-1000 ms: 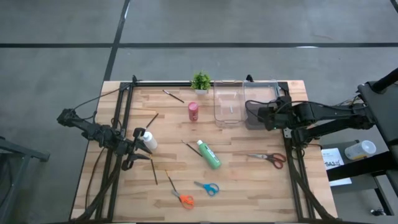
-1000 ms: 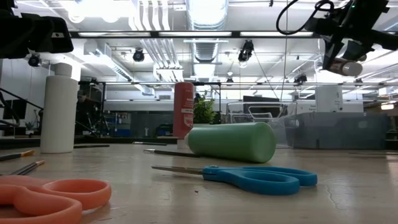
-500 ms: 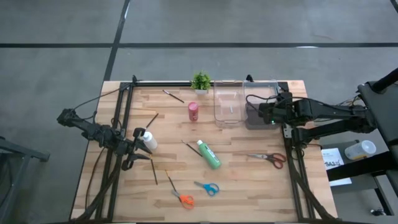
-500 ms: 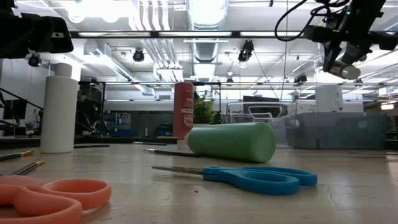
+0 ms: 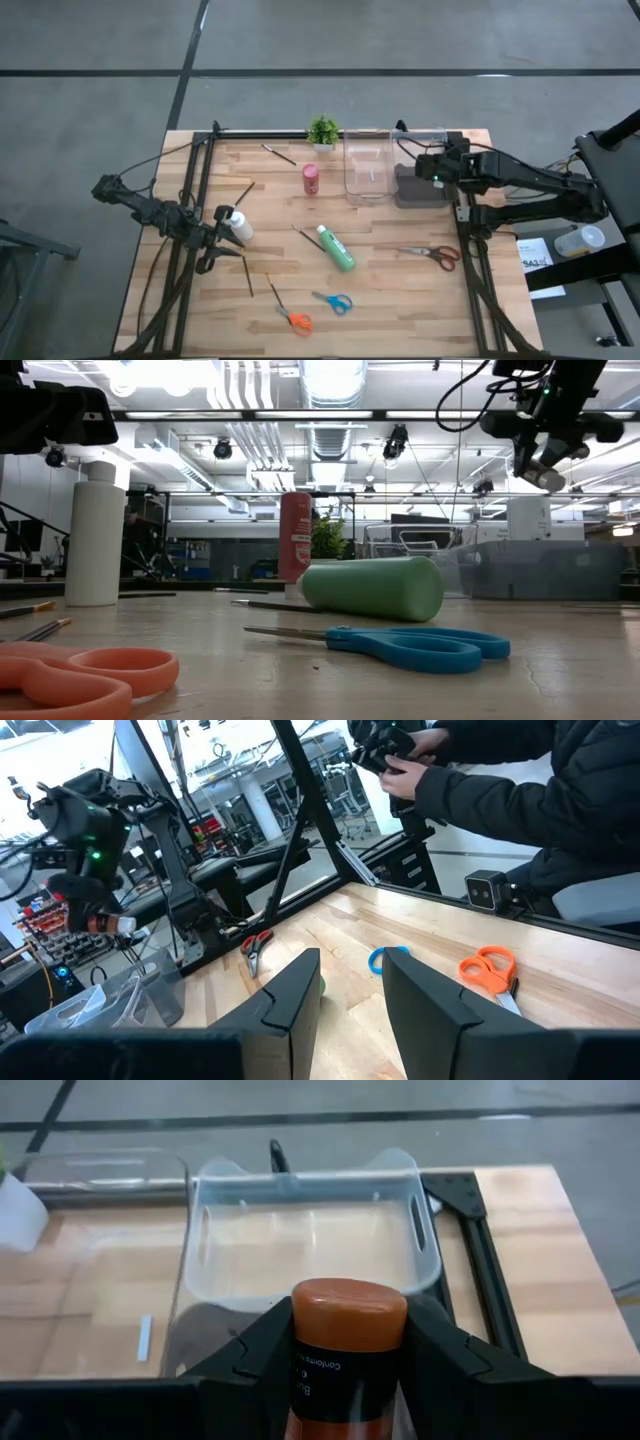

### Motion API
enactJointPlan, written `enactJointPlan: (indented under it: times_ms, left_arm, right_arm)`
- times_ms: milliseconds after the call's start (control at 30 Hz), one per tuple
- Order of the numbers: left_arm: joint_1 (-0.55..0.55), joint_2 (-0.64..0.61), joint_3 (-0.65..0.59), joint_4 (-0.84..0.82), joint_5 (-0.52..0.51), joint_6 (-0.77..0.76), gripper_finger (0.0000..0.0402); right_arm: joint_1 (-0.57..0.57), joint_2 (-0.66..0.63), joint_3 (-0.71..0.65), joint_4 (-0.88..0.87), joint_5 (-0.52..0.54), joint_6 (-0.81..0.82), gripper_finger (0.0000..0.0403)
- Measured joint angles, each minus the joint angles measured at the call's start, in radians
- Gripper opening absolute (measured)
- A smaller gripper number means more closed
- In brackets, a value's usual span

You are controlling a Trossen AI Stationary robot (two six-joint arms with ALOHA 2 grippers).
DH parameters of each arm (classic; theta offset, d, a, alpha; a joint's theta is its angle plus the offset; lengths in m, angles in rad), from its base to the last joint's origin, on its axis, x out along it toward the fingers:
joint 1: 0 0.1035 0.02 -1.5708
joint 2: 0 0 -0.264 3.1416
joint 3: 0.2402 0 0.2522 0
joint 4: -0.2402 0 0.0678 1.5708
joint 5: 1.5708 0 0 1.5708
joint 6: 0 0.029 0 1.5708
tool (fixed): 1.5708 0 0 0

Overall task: Pick & Place Paint Supplies
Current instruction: Put the orange paint bottle into the right transparent bin

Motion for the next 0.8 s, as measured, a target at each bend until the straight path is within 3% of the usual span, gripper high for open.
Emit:
enactJointPlan:
  times_ms: [200,367,733,800]
  left_arm:
    - [0.000,0.000,0.000,0.000,0.000,0.000,0.0118]
    - [0.000,0.000,0.000,0.000,0.000,0.000,0.0118]
    - [0.000,0.000,0.000,0.000,0.000,0.000,0.0118]
    - [0.000,0.000,0.000,0.000,0.000,0.000,0.0118]
  right_arm:
    - [-0.144,0.000,0.000,0.148,-0.007,-0.198,0.0139]
    - [-0.268,0.016,0.000,0.247,-0.076,-0.331,0.0139]
    - [-0.544,0.135,0.000,0.440,-0.220,-0.526,0.0139]
    - [-0.570,0.167,0.004,0.452,-0.203,-0.511,0.0139]
